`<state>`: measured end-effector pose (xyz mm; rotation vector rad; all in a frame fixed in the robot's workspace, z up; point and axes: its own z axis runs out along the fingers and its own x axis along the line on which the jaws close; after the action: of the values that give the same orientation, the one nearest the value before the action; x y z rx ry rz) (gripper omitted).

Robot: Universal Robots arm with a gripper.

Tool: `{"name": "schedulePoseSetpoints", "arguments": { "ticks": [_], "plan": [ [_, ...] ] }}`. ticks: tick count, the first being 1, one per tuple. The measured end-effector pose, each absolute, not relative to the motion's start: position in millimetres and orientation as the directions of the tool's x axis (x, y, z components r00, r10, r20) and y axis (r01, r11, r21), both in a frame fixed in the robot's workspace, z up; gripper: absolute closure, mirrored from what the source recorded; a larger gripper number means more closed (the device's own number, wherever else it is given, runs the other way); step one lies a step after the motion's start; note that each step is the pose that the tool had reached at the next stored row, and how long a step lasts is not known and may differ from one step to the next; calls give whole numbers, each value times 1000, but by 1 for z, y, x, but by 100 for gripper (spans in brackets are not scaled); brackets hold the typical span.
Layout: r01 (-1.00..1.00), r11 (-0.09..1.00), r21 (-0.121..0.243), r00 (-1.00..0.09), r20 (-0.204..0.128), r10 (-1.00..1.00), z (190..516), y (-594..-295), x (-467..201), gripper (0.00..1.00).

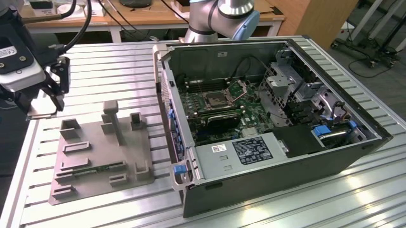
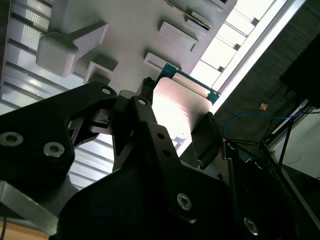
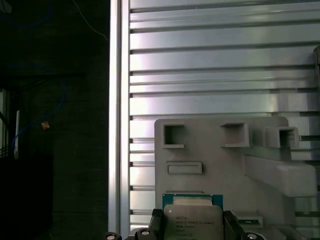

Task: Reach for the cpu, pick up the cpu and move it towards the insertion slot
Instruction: 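Pick up the cpu and move it towards the insertion slot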

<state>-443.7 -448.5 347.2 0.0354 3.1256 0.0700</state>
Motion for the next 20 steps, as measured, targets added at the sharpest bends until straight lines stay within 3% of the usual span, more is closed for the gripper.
{"name": "schedulePoseSetpoints", "arguments": {
  "ticks": [20],
  "plan": [
    [22,999,45,-1000,-15,23,361,-449,-444,46]
  ]
}}
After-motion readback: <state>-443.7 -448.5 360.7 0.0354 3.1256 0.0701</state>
